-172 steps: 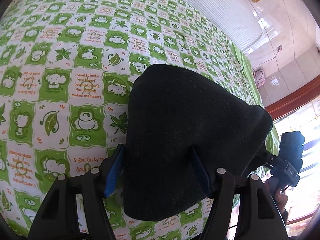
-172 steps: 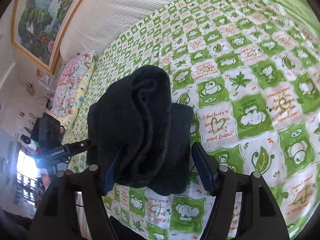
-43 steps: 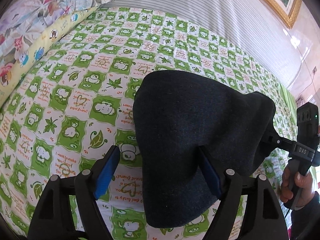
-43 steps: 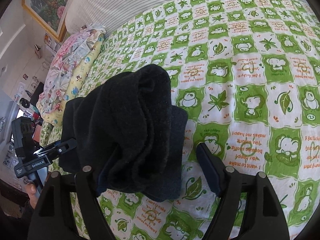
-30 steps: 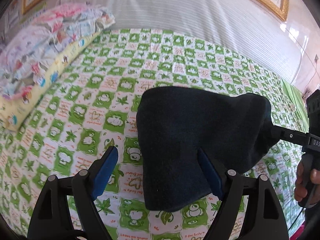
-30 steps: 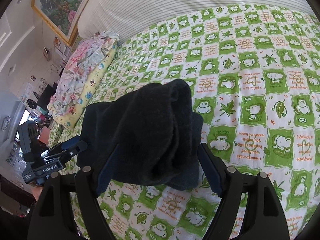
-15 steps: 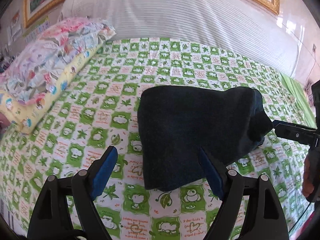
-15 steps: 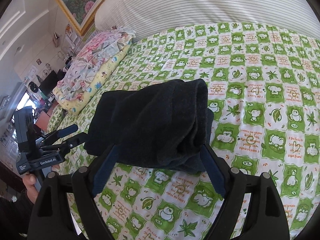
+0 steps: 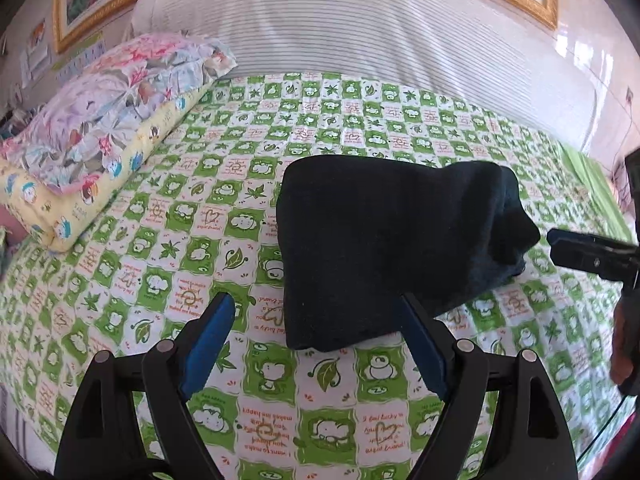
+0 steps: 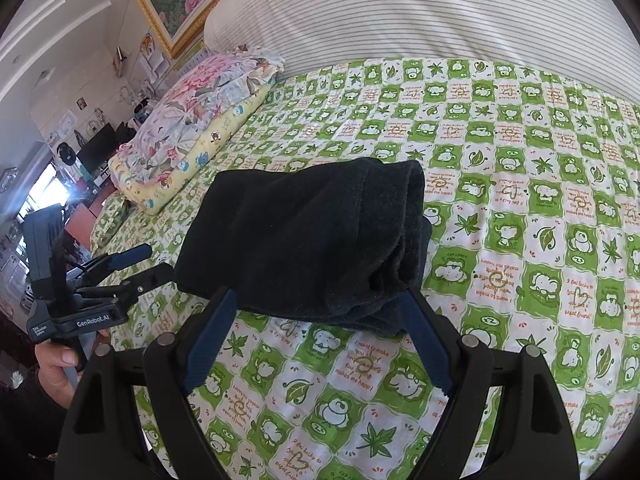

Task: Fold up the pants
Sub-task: 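Open both grippers and release the folded navy pants bundle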

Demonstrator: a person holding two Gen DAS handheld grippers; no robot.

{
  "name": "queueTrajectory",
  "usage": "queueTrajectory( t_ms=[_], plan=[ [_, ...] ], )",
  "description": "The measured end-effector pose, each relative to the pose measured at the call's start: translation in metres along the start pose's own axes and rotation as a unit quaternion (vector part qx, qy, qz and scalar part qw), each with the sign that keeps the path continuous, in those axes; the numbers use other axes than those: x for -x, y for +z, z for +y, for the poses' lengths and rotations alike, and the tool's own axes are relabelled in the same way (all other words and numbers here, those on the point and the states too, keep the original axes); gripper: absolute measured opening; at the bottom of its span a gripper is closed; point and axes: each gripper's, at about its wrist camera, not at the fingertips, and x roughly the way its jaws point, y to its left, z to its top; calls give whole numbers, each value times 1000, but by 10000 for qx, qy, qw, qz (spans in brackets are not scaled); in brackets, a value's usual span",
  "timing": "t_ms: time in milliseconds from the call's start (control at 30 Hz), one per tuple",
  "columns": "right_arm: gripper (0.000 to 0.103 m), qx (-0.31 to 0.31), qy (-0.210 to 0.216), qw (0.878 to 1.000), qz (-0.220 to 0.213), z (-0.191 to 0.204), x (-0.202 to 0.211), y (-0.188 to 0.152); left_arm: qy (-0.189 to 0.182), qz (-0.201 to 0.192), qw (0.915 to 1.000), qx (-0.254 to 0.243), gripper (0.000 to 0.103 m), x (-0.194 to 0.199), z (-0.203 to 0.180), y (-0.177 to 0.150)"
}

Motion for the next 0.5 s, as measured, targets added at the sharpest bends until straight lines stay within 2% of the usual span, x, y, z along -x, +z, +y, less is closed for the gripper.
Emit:
queueTrajectory(
  t_ms=[267,433,500],
  plan=[
    [84,196,-21,9998,104,6,-3,-5,39,-95,9999,-132,84,13,-6,-7],
    [84,544,-94,9983,180,18,-5,-8,562,-224,9975,-371,84,20,-10,-12],
    [84,689,-78,9973,224,23,-7,-8,597,-259,9968,-455,84,23,-11,-14]
  ],
)
